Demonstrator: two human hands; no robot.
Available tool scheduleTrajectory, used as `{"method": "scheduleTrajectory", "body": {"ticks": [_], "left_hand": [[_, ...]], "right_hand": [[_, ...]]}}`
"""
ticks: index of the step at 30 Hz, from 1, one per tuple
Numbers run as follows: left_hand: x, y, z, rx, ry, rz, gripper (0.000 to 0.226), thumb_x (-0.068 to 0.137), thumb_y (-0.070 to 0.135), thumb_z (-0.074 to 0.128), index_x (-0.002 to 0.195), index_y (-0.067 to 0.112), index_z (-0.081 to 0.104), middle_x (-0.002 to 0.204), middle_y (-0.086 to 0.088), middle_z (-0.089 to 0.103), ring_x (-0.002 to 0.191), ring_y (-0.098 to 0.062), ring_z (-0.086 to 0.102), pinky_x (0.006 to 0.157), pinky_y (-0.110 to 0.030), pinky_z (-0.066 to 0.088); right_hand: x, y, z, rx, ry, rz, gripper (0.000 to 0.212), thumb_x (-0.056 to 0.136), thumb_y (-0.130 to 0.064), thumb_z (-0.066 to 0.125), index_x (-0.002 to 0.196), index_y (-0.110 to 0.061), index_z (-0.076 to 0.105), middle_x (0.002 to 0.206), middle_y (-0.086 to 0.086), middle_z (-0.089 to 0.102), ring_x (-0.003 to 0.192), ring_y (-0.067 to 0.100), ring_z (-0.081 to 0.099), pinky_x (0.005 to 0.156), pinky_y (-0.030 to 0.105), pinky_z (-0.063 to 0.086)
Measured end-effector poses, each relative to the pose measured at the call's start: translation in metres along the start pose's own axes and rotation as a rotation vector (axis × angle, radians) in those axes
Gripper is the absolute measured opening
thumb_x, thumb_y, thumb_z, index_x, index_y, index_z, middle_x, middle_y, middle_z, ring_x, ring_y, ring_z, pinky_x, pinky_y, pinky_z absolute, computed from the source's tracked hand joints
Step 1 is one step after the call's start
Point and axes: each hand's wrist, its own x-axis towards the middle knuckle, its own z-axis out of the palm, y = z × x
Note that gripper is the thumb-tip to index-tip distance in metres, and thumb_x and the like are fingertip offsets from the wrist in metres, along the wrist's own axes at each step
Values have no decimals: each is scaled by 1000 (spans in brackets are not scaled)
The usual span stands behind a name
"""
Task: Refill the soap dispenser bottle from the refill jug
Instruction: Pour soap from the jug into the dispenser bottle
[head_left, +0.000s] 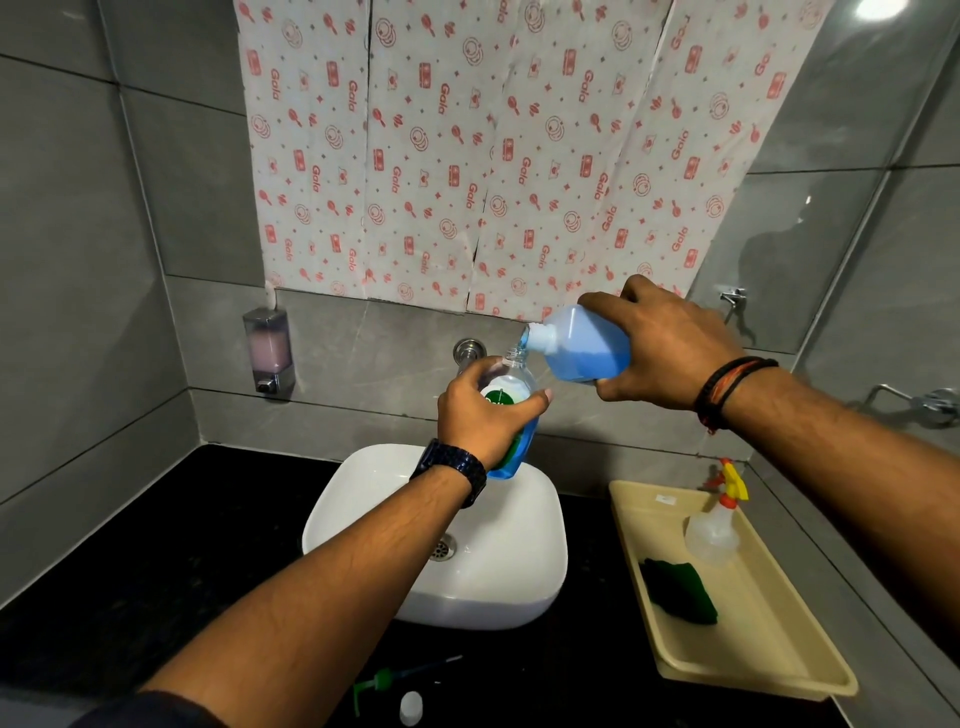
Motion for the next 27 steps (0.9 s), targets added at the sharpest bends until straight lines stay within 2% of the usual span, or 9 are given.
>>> {"method": "scheduleTrajectory", "body": {"ticks": [5,10,15,22,27], "left_hand": [[0,2,0,-2,2,6,54,54,46,83,99,25,63,98,9,66,90,-5,61,75,-18,48],[1,4,-1,-8,-3,5,53,54,45,84,99,25,63,97,10,66,89,-2,60,68,-10,43],[1,6,-1,-13,-6,8,51,55,44,83,98,28,62,96,11,66,89,-3,60,72,-15,46],[1,9,0,-23,-3,9,47,54,42,84,94,32,61,93,14,65,87,1,59,69,-11,44],[0,12,-1,-21,-5,12,47,54,42,84,93,34,59,88,22,62,83,8,57,58,0,38]], "right_hand": [[1,0,-1,-9,-4,3,84,60,-46,78,132,-30,38,105,6,48,84,18,41,59,29,39],[2,1,-2,-12,-2,2,84,60,-47,78,132,-30,38,106,6,47,84,17,39,59,29,38],[2,1,-4,-9,-2,-1,84,60,-46,79,132,-29,38,106,6,47,84,16,38,59,28,36],[2,3,-6,-8,8,-5,84,60,-46,79,131,-29,39,106,6,48,83,16,38,57,28,35],[2,3,-6,-4,15,1,84,60,-46,79,132,-29,39,107,6,48,84,15,37,58,28,34]]}}
